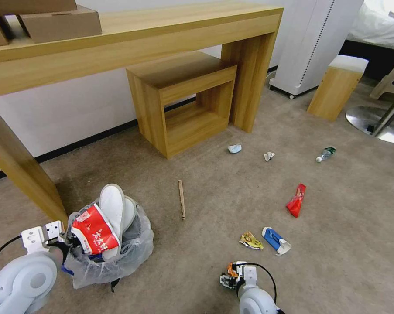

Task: Pick up the trash bin and place the garbage on the floor into it.

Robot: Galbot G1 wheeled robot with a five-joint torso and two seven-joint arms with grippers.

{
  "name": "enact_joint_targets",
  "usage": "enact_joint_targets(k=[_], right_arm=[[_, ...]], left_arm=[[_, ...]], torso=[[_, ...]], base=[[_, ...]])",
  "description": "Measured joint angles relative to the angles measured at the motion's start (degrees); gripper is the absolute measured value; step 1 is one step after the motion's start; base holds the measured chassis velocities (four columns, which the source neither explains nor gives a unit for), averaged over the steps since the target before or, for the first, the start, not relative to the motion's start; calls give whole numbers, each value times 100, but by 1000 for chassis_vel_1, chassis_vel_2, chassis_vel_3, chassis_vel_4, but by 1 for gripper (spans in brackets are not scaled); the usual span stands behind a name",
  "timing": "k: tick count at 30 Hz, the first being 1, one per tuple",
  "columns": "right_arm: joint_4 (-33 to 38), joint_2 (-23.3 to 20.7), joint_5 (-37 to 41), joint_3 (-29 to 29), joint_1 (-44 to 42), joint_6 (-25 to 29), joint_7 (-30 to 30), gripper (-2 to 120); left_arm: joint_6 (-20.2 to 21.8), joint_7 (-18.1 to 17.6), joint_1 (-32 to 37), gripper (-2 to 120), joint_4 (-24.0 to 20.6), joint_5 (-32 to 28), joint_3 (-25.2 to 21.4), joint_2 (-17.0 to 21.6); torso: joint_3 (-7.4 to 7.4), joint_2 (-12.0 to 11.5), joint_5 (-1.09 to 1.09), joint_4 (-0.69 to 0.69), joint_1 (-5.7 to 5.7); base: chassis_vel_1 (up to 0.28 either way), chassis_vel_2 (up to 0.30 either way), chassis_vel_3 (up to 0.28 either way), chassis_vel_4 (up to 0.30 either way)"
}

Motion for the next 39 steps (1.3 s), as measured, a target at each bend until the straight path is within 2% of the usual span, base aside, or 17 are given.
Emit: enact_joint_targets(k=[16,21,29,30,36,39], right_arm=[[-133,37,-179,-36,46,35,95,99],[-143,-15,-222,-42,92,48,99,87],[-141,-103,-271,-72,188,120,15,52],[-141,-103,-271,-72,188,120,15,52],[-107,-166,-283,-100,238,170,-31,32],[-95,-178,-289,-106,263,208,-81,25]], left_arm=[[-32,13,-39,0,28,5,12,26],[-41,14,-63,0,34,6,32,27],[-50,15,-113,0,50,-9,51,99],[-50,15,-113,0,50,-9,51,99],[-66,11,-121,0,59,-13,50,102],[-68,11,-130,0,62,-16,52,101]], torso=[[0,0,0,0,0],[0,0,0,0,0],[0,0,0,0,0],[0,0,0,0,0],[0,0,-1,-1,0],[0,0,0,0,0]], base=[[0,0,0,0],[0,0,0,0],[0,0,0,0],[0,0,0,0],[0,0,0,0],[0,0,0,0]])
